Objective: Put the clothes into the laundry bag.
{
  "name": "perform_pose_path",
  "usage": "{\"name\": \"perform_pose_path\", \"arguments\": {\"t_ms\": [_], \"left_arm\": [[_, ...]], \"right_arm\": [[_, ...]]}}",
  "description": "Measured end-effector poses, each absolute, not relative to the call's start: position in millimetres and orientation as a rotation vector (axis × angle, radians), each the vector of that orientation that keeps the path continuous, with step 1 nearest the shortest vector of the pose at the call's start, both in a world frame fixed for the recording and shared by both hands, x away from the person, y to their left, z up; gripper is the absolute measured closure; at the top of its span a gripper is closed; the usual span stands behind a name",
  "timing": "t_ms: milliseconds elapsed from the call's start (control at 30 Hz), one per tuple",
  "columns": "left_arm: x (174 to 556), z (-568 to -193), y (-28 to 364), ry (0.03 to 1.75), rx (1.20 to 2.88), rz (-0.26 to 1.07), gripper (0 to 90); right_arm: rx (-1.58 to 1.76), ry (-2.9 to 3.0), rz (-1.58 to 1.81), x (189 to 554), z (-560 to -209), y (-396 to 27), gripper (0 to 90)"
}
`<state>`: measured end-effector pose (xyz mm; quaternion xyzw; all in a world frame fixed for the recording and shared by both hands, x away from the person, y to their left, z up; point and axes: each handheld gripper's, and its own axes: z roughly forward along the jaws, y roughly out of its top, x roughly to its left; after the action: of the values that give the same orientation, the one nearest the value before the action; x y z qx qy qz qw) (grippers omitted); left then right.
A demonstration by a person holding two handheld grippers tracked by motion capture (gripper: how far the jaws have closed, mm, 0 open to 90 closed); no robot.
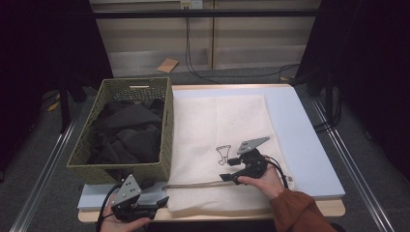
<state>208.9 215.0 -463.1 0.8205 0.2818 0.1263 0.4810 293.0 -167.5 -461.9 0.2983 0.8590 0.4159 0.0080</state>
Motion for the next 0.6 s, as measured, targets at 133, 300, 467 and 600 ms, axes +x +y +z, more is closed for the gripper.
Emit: {"name": "perform_pose_path", "arguments": {"t_ms": [133, 300, 467, 600], "left_arm": [[210, -464, 211, 0.684, 2.005, 0.309, 26.7], [209, -463, 210, 0.681, 2.009, 0.321, 26.3], [213, -463, 209, 0.702, 2.004, 0.334, 26.0], [213, -463, 210, 0.680, 2.007, 0.329, 26.4]], "right_arm": [[0.906, 2.705, 1.233, 295, -468, -164, 30.3], [0.898, 2.708, 1.143, 291, -474, -164, 26.7], [0.826, 2.693, 1.053, 285, -478, -162, 28.0], [0.717, 2.675, 1.073, 281, -482, -164, 27.6]]}}
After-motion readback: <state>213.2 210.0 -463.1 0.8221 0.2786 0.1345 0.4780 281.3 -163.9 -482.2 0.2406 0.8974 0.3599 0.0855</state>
